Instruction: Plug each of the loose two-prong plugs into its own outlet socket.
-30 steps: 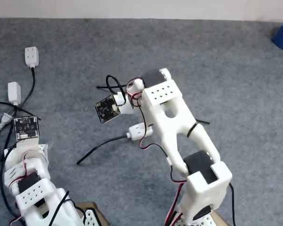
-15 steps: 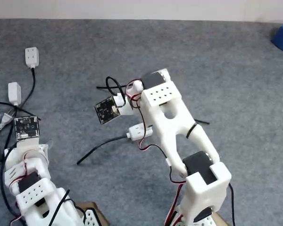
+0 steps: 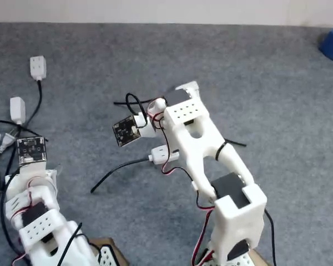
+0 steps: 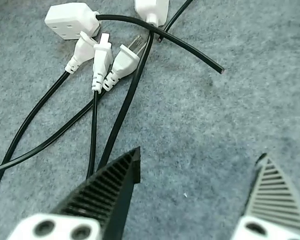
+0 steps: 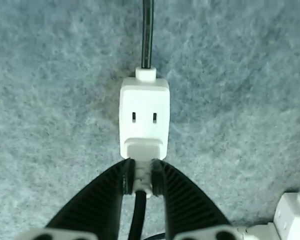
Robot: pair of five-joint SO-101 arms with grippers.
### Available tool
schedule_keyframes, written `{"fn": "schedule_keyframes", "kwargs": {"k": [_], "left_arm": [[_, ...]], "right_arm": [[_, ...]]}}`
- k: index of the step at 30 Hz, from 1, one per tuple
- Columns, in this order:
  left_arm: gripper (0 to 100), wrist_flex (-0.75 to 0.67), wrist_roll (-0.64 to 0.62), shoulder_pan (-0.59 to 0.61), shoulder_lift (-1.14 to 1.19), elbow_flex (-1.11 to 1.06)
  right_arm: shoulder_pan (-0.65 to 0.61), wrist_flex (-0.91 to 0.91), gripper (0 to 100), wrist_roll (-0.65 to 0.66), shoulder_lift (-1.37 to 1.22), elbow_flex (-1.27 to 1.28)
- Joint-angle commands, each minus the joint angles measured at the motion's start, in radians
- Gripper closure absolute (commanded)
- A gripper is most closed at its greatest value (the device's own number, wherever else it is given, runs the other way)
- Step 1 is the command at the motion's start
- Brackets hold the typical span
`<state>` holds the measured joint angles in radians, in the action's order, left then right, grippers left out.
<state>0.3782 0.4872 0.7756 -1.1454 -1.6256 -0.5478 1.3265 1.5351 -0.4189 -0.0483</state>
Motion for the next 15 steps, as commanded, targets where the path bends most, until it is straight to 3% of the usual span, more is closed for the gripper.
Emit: {"fn": "schedule_keyframes", "kwargs": {"k": [1,4,7,10,15], "left_arm": [[66,-0.018,0.009,0.005,-0.015,0.016],[66,-0.018,0.009,0.001,-0.015,0.016],[65,-0.018,0.009,-0.001,-0.015,0.024],[65,-0.015,0.009,-0.001,-0.015,0.031],[65,-0.014,0.011,-0.001,-0.015,0.03]], "right_arm": [[-0.01,-0.016,99.1,-0.009,-0.058,0.031],[-0.022,-0.013,98.9,-0.051,-0.051,0.031],[-0.048,-0.005,94.6,-0.218,-0.004,-0.016],[-0.065,0.018,80.4,-0.358,0.071,-0.096],[-0.101,0.282,59.5,-0.371,0.156,-0.318]]}}
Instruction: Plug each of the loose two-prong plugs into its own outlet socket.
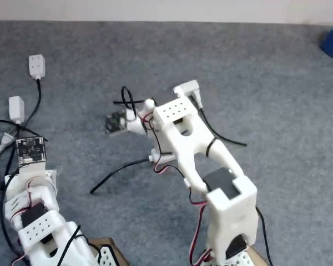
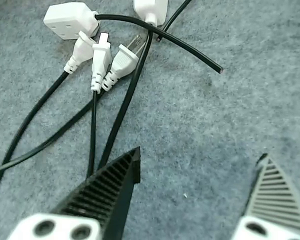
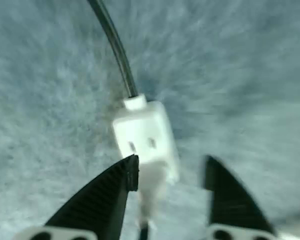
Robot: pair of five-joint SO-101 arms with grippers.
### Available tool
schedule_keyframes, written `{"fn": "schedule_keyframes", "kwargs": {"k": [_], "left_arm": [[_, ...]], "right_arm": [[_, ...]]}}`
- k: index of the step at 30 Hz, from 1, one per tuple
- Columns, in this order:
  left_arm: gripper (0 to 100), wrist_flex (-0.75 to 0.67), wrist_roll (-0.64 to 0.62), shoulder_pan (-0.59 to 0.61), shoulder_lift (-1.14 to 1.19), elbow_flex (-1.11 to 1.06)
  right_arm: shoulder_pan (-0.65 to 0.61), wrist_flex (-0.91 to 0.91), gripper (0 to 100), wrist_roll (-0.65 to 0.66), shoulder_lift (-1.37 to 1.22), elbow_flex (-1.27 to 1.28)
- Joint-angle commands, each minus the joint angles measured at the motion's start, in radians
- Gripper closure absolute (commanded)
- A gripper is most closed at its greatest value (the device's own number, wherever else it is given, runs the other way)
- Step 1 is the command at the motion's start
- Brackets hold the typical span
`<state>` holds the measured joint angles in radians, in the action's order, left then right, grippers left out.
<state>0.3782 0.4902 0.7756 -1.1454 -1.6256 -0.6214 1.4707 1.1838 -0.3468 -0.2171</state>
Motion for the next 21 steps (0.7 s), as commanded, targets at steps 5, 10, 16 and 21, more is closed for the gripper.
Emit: {"fn": "schedule_keyframes", "kwargs": {"k": [5,10,16,21], "left_arm": [[65,-0.014,0.008,-0.002,-0.015,0.022],[65,0.018,0.006,-0.105,-0.013,0.021],[65,0.292,0.003,-0.344,-0.005,0.242],[65,0.549,0.003,-0.627,-0.001,0.49]], "right_arm": [[-0.005,0.294,56.6,-0.098,0.107,-0.406],[0.062,0.289,56.6,-0.443,0.154,-0.622],[0.42,0.294,56.6,-1.008,0.202,-0.727],[0.704,0.289,56.6,-1.026,0.217,-0.461]]}}
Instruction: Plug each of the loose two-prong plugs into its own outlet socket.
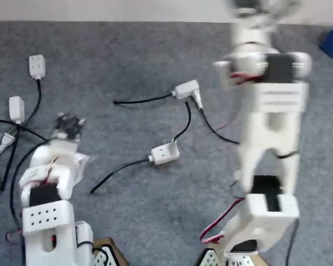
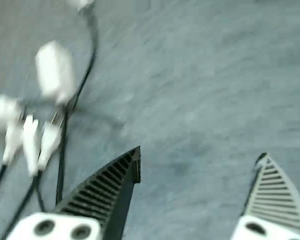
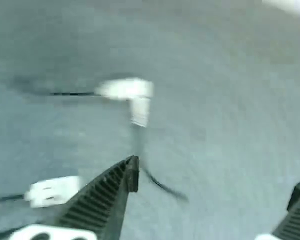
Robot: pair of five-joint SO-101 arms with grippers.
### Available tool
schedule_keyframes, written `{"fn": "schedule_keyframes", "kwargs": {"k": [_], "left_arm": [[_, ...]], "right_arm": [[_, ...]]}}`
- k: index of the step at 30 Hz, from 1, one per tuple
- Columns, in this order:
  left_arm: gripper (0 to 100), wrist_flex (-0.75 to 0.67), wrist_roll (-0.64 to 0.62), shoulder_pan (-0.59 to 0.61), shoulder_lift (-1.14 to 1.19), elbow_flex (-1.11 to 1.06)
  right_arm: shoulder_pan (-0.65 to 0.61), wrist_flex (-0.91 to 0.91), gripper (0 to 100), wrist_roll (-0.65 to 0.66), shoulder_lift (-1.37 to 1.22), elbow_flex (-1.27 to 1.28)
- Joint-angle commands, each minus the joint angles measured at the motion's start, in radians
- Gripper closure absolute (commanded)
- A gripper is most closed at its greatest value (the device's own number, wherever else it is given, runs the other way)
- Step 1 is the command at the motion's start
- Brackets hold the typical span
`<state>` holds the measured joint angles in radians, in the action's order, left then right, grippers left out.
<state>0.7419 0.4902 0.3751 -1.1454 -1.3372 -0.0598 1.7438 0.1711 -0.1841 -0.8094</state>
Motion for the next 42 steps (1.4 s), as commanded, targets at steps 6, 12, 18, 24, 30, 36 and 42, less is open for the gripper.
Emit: {"fn": "schedule_keyframes", "kwargs": {"k": [6,12,18,24,30,36,42], "left_arm": [[65,0.252,-0.014,-0.559,0.28,0.381],[66,0.255,-0.049,-0.644,0.757,0.648],[66,0.264,-0.044,-0.75,1.036,0.823],[66,0.272,-0.021,-0.779,1.276,0.972],[67,0.272,0.012,-0.779,1.451,1.073],[90,0.382,0.021,-0.771,1.472,1.205],[95,0.574,0.091,-0.748,1.481,1.48]], "right_arm": [[0.357,-0.176,56.6,0.072,0.12,0.533],[0.412,-0.516,56.6,0.178,0.328,1.136],[0.346,-0.774,56.6,0.192,0.536,1.612],[0.274,-0.786,56.6,0.21,0.72,1.781],[0.282,-0.766,56.6,0.209,0.877,1.857],[0.275,-0.72,56.6,0.209,0.94,1.871],[0.254,-0.727,56.6,0.209,0.937,1.914]]}}
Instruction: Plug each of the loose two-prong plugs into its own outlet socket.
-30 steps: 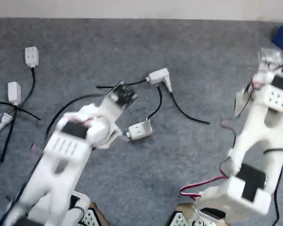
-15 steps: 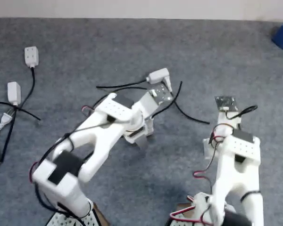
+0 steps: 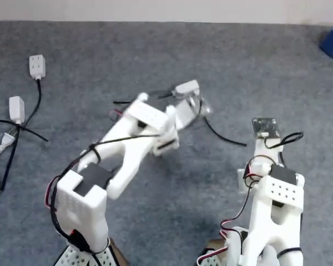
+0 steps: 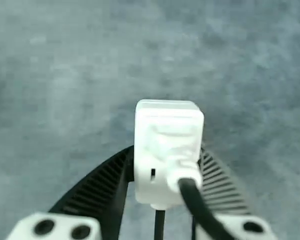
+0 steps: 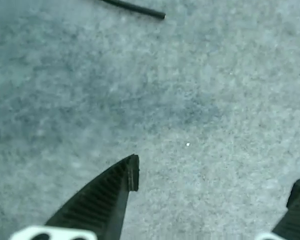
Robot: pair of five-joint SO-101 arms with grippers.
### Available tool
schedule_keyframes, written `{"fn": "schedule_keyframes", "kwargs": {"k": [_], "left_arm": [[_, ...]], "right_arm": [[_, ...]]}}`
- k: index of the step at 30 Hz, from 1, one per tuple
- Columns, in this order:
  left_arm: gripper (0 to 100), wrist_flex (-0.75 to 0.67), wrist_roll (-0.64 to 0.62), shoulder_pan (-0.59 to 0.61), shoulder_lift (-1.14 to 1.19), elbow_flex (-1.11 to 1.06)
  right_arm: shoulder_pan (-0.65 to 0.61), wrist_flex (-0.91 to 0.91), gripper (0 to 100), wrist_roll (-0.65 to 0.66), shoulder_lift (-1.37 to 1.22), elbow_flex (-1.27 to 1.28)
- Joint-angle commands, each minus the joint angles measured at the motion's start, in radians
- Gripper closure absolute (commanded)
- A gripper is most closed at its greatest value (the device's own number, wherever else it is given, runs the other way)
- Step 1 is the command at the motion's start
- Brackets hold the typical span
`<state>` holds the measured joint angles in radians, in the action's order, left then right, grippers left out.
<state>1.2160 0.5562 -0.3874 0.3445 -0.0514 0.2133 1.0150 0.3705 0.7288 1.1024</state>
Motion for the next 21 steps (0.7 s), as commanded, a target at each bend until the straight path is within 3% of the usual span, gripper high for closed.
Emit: {"fn": "schedule_keyframes", "kwargs": {"k": [1,7,14,17,21], "left_arm": [[95,0.112,0.026,0.016,-0.007,0.239],[95,0.117,0.101,0.038,0.16,0.53],[94,0.098,0.097,0.07,0.598,1.164],[88,0.086,0.095,0.071,0.768,1.429],[71,0.083,0.095,0.058,0.914,1.682]], "right_arm": [[-0.028,0.002,56.6,0.009,0.024,0.008],[-0.081,0.001,56.6,0.009,0.031,0.064],[-0.081,-0.064,56.6,0.009,0.031,0.119],[-0.081,-0.067,56.6,0.009,0.033,0.119],[-0.082,-0.07,56.6,0.009,0.033,0.124]]}}
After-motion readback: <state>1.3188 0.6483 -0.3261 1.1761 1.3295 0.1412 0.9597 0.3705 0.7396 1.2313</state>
